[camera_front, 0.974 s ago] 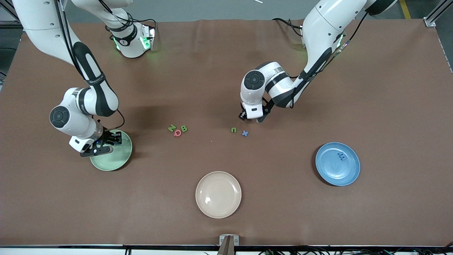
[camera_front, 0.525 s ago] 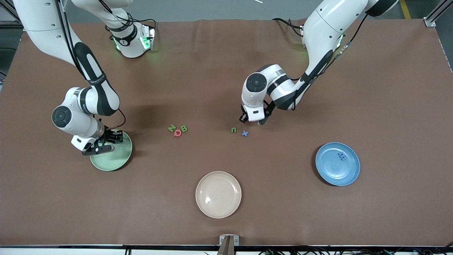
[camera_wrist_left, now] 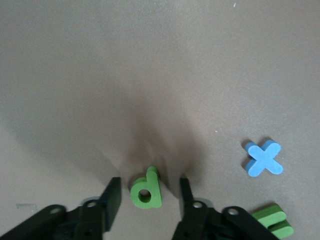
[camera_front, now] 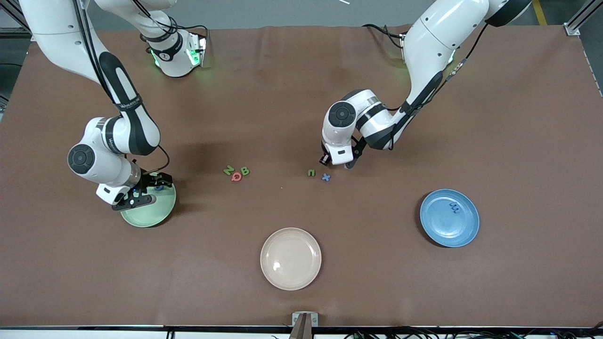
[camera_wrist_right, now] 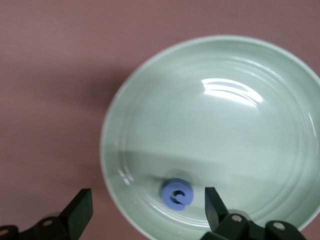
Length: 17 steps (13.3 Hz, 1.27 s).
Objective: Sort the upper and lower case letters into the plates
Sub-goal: 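Grasp the green d with the left gripper while the right gripper releases c, then drop the d on the blue plate while the right gripper grasps the green N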
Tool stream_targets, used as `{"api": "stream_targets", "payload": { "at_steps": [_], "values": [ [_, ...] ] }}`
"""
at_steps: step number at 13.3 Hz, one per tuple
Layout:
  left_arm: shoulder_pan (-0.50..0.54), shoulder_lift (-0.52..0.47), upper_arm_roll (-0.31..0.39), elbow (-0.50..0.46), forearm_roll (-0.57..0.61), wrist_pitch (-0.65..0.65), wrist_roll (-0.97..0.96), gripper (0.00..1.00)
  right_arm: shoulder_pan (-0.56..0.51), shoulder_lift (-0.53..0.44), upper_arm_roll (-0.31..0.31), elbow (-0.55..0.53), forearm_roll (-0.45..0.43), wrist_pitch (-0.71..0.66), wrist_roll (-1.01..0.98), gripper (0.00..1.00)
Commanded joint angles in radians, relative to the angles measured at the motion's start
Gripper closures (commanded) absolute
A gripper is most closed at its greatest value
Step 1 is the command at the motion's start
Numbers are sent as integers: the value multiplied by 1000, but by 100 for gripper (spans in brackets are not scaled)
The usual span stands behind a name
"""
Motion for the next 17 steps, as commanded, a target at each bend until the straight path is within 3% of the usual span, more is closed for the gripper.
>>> {"api": "stream_targets", "payload": {
  "at_steps": [1,4,6,9,11,14,17],
  "values": [
    [-1,27,3,17,32,3,-36,60,59,-34,3,49,-9,-92,7,0],
    [-3,18,13,18,33,3,-30,85,123,-26,6,83,-7,-149,13,0],
    [12,-14,22,18,36,-8,-22,93,165,-25,7,82,2,-140,14,0],
    [90,-74,55,32,91,-14,37,96,249,-17,7,80,3,-135,-12,0],
    [140,-70,56,90,96,-51,126,95,302,-16,7,65,3,-105,-84,0],
    [222,-64,62,147,96,-150,313,95,378,-11,6,2,2,56,-293,0],
    [327,-70,61,150,96,-152,468,95,418,4,6,-36,0,115,-329,0]
  ]
}}
